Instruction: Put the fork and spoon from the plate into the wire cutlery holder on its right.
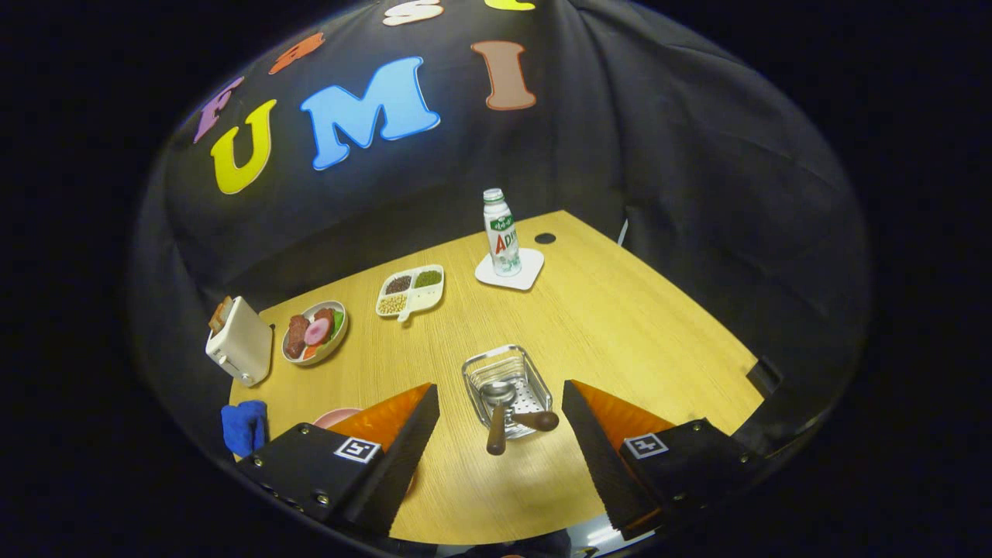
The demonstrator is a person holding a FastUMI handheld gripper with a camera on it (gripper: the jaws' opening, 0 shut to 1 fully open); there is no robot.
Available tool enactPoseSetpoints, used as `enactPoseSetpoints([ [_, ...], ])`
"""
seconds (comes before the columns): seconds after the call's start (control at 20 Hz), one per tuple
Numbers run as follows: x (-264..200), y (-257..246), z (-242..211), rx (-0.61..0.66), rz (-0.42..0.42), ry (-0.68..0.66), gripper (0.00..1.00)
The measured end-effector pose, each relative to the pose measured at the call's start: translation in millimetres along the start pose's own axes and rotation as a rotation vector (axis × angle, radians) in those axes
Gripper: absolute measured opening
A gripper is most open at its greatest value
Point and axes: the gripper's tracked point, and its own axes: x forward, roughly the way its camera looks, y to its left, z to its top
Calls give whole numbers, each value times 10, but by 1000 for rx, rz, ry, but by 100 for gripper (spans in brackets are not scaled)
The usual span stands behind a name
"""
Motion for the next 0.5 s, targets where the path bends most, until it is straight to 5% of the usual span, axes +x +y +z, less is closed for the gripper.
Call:
enactPoseSetpoints([
  [0.5,-698,500,1191,-223,39,-491,98],
])
